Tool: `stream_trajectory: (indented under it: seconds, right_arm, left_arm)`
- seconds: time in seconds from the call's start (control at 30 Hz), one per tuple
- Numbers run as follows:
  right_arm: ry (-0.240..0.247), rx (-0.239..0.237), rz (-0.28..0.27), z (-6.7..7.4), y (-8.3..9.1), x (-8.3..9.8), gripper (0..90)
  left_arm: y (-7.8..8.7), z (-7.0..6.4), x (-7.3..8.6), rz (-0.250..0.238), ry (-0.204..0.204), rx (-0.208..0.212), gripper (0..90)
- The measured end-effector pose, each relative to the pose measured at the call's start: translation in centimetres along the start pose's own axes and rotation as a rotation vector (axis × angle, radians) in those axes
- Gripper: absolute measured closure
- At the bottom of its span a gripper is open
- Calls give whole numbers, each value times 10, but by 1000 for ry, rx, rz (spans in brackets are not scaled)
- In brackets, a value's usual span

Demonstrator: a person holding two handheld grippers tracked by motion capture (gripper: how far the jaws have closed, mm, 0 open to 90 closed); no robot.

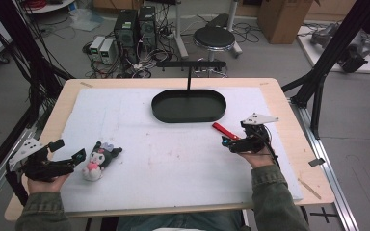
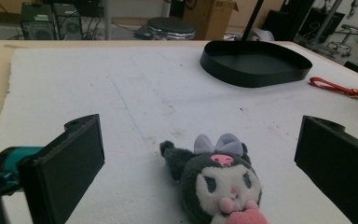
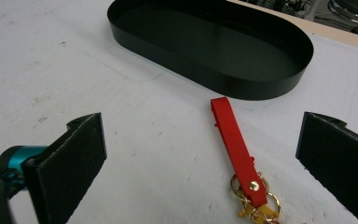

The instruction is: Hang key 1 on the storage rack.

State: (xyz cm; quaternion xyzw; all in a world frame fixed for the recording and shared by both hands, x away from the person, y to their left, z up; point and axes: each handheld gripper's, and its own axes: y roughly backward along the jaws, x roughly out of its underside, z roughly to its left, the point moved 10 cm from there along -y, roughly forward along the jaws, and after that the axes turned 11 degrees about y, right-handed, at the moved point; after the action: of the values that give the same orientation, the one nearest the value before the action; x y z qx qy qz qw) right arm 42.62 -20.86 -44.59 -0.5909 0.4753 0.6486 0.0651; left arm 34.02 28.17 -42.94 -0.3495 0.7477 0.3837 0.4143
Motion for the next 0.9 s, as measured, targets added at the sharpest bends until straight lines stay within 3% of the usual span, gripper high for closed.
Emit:
stream_trajectory:
  seconds: [0.3,0.67,0.77,0.9]
  right_arm:
    - [-36,-15,23,-10,-15,-5,7]
    - [-1,-39,102,-21,-33,-25,7]
    - [12,-25,157,-28,-45,-29,7]
    - [-40,-38,253,-38,-60,-20,7]
  left_arm:
    - [0,2,0,-1,2,-3,17]
    - [-1,3,-1,0,8,-1,17]
    - [0,3,-1,-1,9,0,17]
    - [0,4,-2,-6,14,0,17]
